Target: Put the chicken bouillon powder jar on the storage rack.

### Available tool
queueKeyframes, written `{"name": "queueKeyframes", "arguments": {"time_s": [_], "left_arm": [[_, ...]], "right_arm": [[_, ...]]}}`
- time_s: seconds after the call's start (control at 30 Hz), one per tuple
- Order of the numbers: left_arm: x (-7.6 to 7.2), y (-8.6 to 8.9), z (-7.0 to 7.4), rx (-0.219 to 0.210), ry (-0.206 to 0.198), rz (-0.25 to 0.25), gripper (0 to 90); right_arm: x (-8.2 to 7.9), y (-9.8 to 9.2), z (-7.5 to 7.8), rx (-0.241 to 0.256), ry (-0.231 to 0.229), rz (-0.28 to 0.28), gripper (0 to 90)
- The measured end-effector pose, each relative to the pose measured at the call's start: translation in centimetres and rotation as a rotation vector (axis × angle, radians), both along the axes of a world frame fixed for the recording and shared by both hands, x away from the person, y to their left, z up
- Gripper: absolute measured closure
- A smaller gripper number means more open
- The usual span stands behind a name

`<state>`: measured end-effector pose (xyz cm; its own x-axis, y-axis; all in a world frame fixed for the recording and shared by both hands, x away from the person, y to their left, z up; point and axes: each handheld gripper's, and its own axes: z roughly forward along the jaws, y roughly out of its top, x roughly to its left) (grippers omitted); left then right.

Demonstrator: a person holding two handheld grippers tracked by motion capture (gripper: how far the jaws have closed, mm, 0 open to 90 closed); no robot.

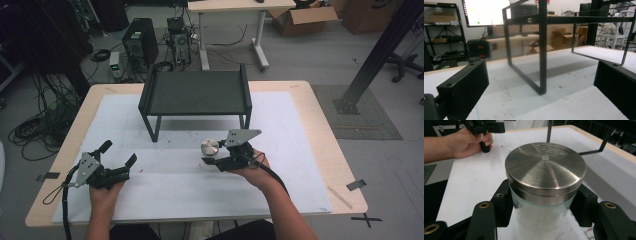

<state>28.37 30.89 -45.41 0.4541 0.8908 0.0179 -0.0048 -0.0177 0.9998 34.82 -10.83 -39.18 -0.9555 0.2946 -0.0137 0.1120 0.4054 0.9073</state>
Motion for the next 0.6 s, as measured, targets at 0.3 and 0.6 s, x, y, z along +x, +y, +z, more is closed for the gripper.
{"name": "queueKeyframes", "arguments": {"time_s": [0.3, 0.6], "left_arm": [[0.0, 0.0, 0.0, -0.001, 0.001, 0.000, 0.2], [0.0, 0.0, 0.0, -0.002, 0.002, -0.001, 0.2]], "right_arm": [[0.5, 0.1, 1.9, 0.001, -0.011, -0.007, 43.3], [1.3, -0.1, 4.1, 0.020, -0.018, -0.028, 43.3]]}}
